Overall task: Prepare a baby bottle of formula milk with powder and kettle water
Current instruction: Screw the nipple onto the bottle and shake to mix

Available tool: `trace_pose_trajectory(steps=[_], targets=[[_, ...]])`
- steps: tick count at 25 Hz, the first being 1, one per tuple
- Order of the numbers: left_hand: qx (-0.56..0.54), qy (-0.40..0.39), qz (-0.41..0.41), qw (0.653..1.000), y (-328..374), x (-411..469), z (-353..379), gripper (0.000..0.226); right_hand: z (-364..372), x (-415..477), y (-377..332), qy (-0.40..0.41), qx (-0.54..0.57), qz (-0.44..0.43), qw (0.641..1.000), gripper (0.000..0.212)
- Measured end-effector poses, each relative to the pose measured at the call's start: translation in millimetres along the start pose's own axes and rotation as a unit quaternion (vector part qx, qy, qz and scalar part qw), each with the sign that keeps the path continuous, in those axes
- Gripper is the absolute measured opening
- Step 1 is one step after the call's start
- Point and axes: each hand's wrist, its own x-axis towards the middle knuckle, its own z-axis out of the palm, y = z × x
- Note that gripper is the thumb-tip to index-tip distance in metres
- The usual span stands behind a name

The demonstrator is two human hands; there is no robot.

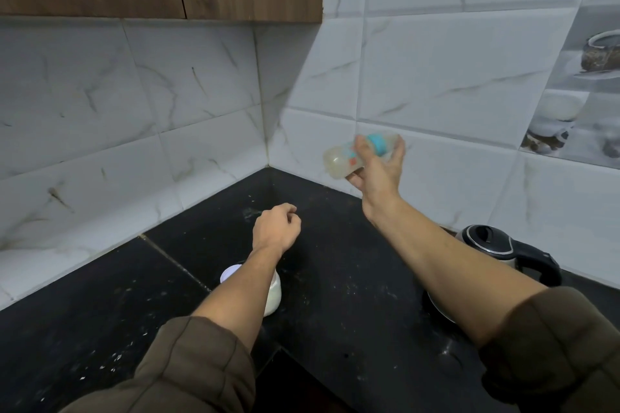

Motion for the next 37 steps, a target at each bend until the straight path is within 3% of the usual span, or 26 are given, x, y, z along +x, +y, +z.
trace_pose_trajectory(steps=[3, 4, 5, 7, 9, 11, 14, 15, 16, 18, 20, 22, 24, 25, 29, 31, 34, 35, 37], targets=[[0.007, -0.012, 0.007, 1.0, 0, 3, 0, 0.034, -1, -14, -2, -0.187, -0.208, 0.009, 0.96, 0.084], [0.007, -0.013, 0.009, 1.0, 0, 5, 0, 0.033, -3, -15, -2, -0.225, -0.232, 0.01, 0.946, 0.085], [0.006, -0.009, 0.008, 1.0, 1, 6, -2, 0.033, -3, -15, -4, -0.217, -0.206, 0.005, 0.954, 0.087], [0.009, 0.004, 0.009, 1.0, 0, 6, -3, 0.035, 0, -6, -10, -0.092, -0.088, -0.022, 0.992, 0.089], [0.012, 0.004, 0.01, 1.0, 0, 5, -3, 0.036, 1, 2, -13, -0.019, -0.027, -0.057, 0.998, 0.091], [0.009, -0.003, 0.009, 1.0, 0, 5, -1, 0.036, -5, 3, -9, -0.084, -0.136, -0.079, 0.984, 0.092], [0.014, -0.008, 0.013, 1.0, 1, 5, 0, 0.035, -16, -7, 3, -0.244, -0.333, -0.085, 0.907, 0.093], [0.013, -0.008, 0.014, 1.0, 2, 5, 0, 0.035, -17, -8, 5, -0.247, -0.33, -0.098, 0.906, 0.094], [0.009, -0.006, 0.014, 1.0, 1, 5, 0, 0.035, -16, -8, 3, -0.211, -0.29, -0.109, 0.927, 0.094], [0.007, -0.002, 0.012, 1.0, -1, 4, -2, 0.034, -9, -2, -6, -0.083, -0.146, -0.109, 0.98, 0.092], [0.012, 0.001, 0.009, 1.0, -4, 5, -4, 0.034, -5, 4, -15, -0.042, -0.075, -0.102, 0.991, 0.091], [0.014, -0.005, 0.008, 1.0, -6, 6, -3, 0.035, -7, 1, -16, -0.135, -0.187, -0.085, 0.969, 0.091], [0.021, -0.011, 0.01, 1.0, -3, 6, -3, 0.035, -12, -6, -8, -0.251, -0.321, -0.075, 0.91, 0.09], [0.022, -0.011, 0.012, 1.0, -3, 7, -3, 0.036, -14, -6, -3, -0.264, -0.332, -0.079, 0.902, 0.09], [0.019, 0.001, 0.018, 1.0, -2, 8, -7, 0.035, -7, 5, -10, -0.082, -0.122, -0.09, 0.985, 0.092], [0.019, 0.004, 0.016, 1.0, -3, 9, -9, 0.035, -9, 6, -10, -0.096, -0.145, -0.083, 0.981, 0.091], [0.019, -0.007, 0.012, 1.0, -2, 8, -7, 0.035, -21, -5, 5, -0.266, -0.348, -0.032, 0.898, 0.092], [0.019, -0.009, 0.009, 1.0, -1, 8, -7, 0.035, -25, -7, 11, -0.28, -0.367, -0.031, 0.887, 0.093], [0.018, -0.006, 0.007, 1.0, -2, 9, -7, 0.034, -28, -5, 14, -0.182, -0.284, -0.058, 0.94, 0.091]])
